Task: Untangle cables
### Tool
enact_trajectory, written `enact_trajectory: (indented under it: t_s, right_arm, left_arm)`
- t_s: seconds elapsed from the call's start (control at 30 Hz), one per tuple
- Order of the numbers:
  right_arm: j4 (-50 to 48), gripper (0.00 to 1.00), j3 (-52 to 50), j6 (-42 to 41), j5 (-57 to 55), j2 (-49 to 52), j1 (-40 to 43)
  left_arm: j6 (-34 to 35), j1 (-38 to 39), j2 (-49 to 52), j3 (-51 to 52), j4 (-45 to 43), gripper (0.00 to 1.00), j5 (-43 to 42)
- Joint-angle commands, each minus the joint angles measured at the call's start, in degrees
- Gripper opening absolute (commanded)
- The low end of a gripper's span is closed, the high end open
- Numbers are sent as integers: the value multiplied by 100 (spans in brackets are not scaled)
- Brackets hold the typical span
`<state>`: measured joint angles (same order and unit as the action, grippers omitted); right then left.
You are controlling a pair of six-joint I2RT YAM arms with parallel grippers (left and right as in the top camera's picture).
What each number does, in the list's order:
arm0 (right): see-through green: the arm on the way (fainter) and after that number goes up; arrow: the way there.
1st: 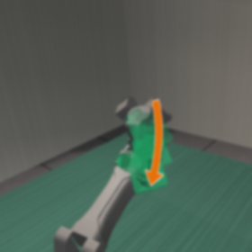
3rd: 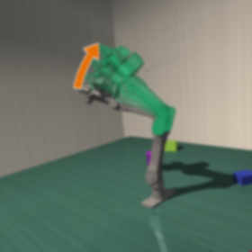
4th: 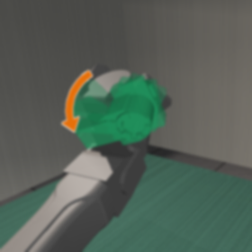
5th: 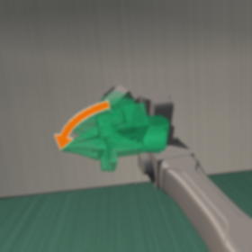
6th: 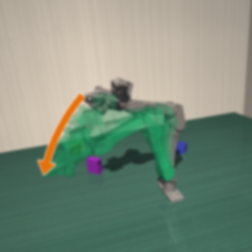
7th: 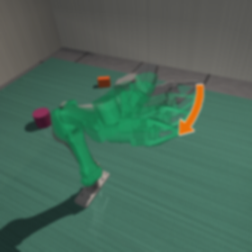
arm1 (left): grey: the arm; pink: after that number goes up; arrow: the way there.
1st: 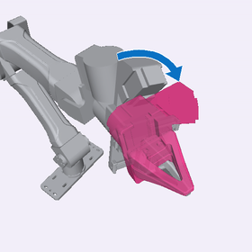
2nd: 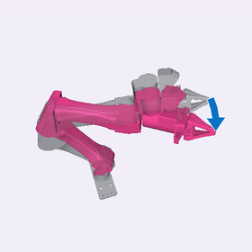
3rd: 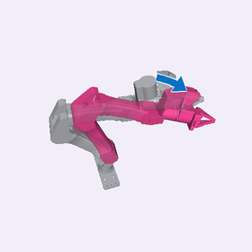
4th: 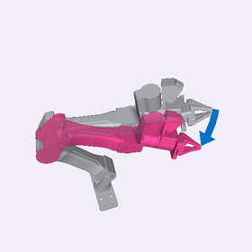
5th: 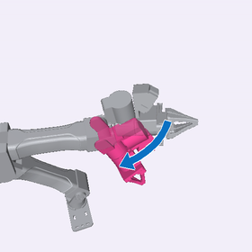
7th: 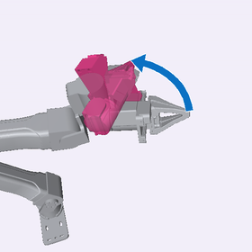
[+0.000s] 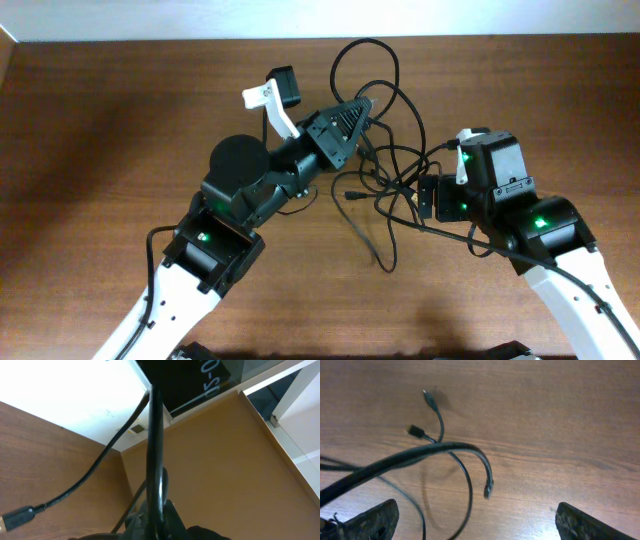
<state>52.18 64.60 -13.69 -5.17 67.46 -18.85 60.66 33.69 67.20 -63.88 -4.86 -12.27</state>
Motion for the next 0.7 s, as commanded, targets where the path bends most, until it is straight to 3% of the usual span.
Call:
enact_trajectory:
  t_s: [0.0,0.27,0.53,0.6,0.67]
  right_arm:
    - [-372,99,28,-31,896,-24,-26]
    - [-667,99,31,-525,1650,-24,-26]
    - [-446,99,35,-520,986,-369,-20]
    - [-315,99,35,-520,931,-855,-22]
    - [-229,100,35,-452,1386,-1425,-26]
  left_arm:
    - [11,94,-33,-79,-46,0,-149]
    - [9,400,483,-79,186,0,-70]
    - [11,236,531,-79,-168,0,-35]
    - [11,22,494,-79,-568,0,-37]
    - [11,0,487,-79,-1554,0,-37]
